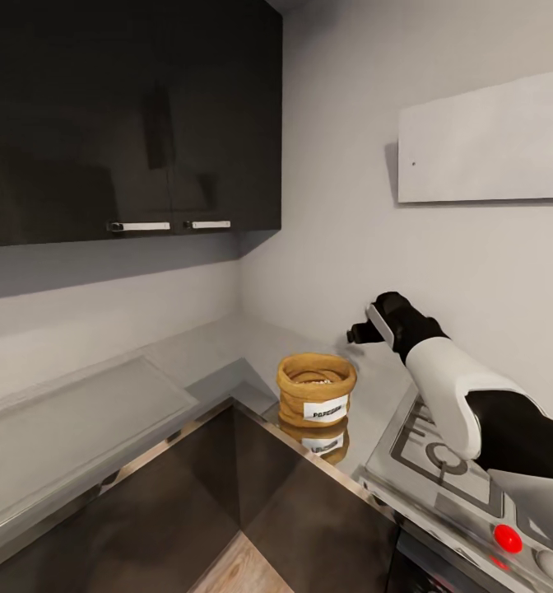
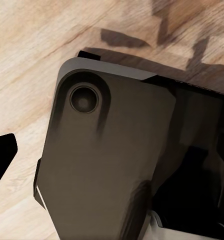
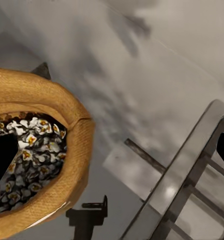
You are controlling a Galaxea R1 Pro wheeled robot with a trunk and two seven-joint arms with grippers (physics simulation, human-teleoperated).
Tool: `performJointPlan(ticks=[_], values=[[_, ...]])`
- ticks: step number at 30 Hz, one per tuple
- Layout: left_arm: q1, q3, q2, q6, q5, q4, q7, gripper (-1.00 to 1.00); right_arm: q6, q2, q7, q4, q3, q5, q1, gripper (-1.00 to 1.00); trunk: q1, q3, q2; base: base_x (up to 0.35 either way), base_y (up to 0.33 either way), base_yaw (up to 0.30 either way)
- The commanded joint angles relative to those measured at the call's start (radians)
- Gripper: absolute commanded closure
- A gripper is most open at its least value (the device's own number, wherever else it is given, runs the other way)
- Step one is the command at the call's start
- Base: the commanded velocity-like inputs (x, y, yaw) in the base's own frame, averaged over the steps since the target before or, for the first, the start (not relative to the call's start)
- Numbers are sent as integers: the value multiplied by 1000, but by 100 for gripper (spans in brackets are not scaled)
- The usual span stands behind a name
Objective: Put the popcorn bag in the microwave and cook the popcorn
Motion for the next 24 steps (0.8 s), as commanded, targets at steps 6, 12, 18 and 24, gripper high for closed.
performJointPlan(ticks=[6,12,18,24], values=[[0,4,0,-1,2,-1,0,-100,-10,11,3,1,0,4,9,-100,0,-1,-1,0,0,0],[0,4,0,-1,2,-1,0,-100,-100,6,6,43,0,-104,56,-100,0,-1,-1,0,0,0],[0,4,-1,-1,2,-1,0,-100,-202,1,8,144,2,-104,57,-100,0,-1,-1,0,0,0],[0,4,0,-1,4,-1,0,-100,-220,-1,9,158,3,-102,57,-100,0,-1,-1,21,0,0]])
